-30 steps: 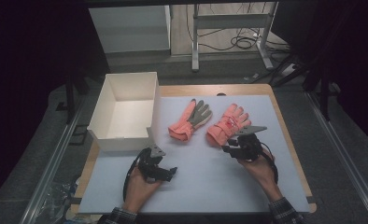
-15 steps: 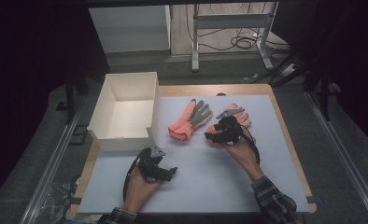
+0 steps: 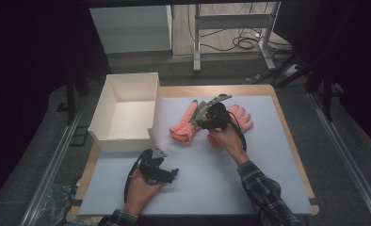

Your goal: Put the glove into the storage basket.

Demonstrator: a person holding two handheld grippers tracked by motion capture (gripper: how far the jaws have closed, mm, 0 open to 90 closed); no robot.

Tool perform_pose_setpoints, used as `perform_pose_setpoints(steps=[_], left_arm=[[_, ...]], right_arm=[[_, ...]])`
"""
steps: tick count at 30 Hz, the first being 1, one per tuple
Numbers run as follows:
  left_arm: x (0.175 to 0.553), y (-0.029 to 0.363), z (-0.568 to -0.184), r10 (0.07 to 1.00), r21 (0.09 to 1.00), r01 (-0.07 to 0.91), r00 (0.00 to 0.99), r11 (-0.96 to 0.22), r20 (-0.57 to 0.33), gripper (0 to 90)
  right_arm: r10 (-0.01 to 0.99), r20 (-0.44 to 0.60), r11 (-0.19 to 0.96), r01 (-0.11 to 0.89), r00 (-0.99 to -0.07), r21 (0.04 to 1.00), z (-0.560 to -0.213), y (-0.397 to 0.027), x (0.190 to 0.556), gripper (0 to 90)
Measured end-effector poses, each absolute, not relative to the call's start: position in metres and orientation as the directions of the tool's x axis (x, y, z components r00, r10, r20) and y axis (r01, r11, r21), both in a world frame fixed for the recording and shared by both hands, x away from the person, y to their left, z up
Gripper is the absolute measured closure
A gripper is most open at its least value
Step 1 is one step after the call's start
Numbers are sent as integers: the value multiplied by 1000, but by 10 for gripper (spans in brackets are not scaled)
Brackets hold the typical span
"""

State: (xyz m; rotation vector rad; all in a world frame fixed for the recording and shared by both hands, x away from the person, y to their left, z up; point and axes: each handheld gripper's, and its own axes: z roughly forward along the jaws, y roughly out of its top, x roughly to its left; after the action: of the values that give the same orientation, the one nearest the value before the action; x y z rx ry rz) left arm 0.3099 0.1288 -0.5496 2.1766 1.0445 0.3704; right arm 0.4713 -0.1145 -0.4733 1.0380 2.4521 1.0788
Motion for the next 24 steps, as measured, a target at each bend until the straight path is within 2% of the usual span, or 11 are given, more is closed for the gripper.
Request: perform_pose_setpoints(steps=[10,14,17,18,22,24], left_arm=[[310,129,-550,771,688,576,636,-442,-37,21],[310,129,-550,771,688,575,636,-442,-37,21],[310,129,-550,771,688,575,636,-442,-37,21],[310,129,-550,771,688,575,636,-442,-37,21],[310,129,-550,771,688,575,636,-442,-37,21],[310,129,-550,771,688,575,636,-442,-37,21]], right_arm=[[766,37,456,582,-642,674,-490,-89,496,454],[779,36,467,618,-626,632,-499,-82,501,496],[787,-7,494,623,-617,607,-503,-74,500,630],[787,-7,494,623,-617,607,-503,-74,500,630],[785,-85,534,601,-613,594,-502,-68,496,863],[785,-86,534,600,-614,595,-502,-68,496,870]])
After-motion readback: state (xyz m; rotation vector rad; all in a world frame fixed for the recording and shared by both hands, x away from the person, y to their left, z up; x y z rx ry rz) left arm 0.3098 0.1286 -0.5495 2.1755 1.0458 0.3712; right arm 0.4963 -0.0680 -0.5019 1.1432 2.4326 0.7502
